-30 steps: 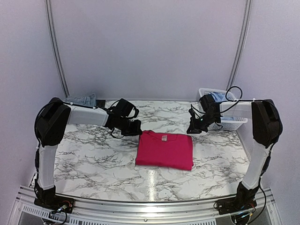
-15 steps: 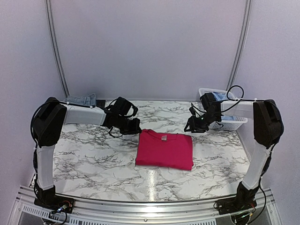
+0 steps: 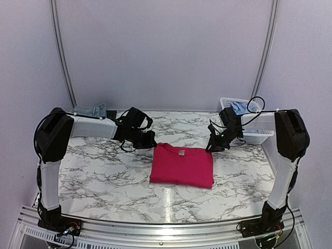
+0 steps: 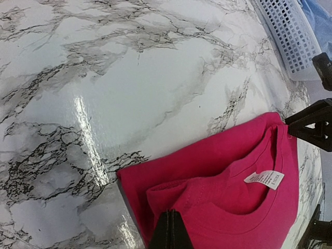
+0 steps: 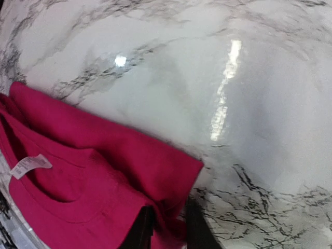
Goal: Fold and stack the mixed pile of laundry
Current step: Smooth out the square-folded T-shirt at the center of the board.
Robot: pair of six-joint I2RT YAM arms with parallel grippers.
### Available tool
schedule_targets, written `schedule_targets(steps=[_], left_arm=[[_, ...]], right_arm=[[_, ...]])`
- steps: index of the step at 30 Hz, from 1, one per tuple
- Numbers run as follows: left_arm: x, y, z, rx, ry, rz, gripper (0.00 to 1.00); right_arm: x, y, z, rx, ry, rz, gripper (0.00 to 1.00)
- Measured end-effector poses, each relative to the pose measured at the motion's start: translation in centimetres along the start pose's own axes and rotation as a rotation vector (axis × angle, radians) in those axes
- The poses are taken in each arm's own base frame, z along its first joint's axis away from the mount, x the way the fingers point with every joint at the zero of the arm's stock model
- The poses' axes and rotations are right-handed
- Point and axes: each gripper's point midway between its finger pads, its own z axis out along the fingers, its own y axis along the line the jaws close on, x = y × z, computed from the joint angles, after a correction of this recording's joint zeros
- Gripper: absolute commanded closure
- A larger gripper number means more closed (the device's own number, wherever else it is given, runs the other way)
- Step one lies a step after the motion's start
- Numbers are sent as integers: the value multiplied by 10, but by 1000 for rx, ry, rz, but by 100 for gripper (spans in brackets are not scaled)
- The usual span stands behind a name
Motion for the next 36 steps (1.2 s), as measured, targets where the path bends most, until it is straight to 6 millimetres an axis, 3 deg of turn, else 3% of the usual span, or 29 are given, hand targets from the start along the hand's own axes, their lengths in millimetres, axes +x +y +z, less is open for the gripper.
schedule_targets(steps=[7, 15, 19, 23, 24, 26, 29, 32, 36], left_arm=[[2, 2, -1, -1, -1, 0, 100], [-6, 9, -19, -17, -36, -12, 100], [-8, 18, -15, -29, -35, -26, 100], [-4, 29, 5, -51, -12, -42, 100], [-1, 33, 9, -61, -6, -48, 94], [5, 43, 17, -85, 10, -66, 68], [4, 51, 17, -105, 7, -76, 51], [3, 50, 3, -104, -5, -59, 45], [12, 37, -39, -64, -20, -25, 48]], right_arm=[[1, 5, -4, -20, 9, 9, 100], [-26, 23, -24, -56, -65, -28, 100], [-27, 19, -16, -52, -61, -27, 100], [-27, 5, 9, -25, -30, -11, 97], [-28, 2, 14, -19, -24, -8, 89], [-31, -1, 21, -11, -19, -6, 72], [-44, 1, 18, -2, -41, -19, 54], [-50, 11, -2, -11, -79, -34, 49], [-41, 42, -54, -52, -151, -72, 49]])
